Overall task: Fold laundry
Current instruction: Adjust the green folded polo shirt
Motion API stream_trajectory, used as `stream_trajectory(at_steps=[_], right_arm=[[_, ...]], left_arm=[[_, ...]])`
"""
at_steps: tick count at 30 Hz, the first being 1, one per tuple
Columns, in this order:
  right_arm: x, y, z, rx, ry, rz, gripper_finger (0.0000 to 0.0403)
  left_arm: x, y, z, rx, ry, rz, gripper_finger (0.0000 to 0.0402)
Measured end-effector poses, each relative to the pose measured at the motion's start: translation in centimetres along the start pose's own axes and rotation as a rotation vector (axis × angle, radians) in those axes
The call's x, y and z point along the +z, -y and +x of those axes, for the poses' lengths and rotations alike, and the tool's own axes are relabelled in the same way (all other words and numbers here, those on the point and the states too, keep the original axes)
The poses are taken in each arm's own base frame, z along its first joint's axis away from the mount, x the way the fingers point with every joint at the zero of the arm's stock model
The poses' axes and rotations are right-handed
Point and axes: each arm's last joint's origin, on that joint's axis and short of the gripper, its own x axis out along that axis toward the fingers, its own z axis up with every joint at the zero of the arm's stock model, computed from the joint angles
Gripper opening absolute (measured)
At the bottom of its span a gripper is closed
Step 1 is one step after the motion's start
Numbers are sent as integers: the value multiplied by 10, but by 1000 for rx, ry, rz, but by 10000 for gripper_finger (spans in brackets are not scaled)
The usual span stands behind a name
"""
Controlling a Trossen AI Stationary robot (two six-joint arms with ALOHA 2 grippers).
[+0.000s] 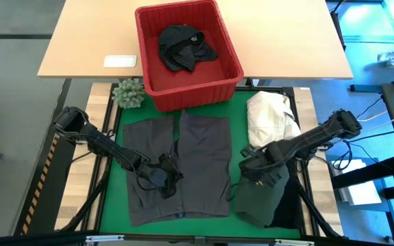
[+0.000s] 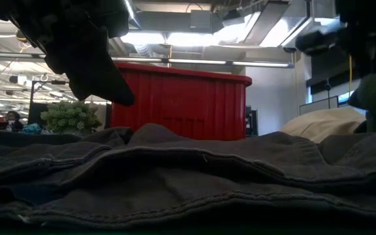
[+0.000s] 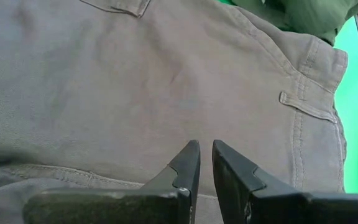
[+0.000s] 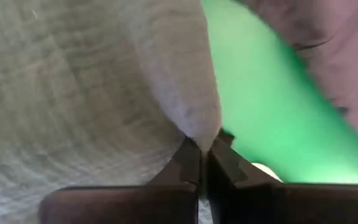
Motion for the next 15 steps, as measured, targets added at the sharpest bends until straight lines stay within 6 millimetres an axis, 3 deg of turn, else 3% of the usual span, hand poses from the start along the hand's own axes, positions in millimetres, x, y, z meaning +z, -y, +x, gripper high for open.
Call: stream_trajectory(at_steps=[8, 15], right_arm=[[12, 4, 27, 166, -69, 20, 26], [9, 3, 21, 150, -46, 45, 122]], left_arm=[[0, 0, 0, -1, -1, 1, 40], [0, 0, 0, -1, -1, 2, 40]])
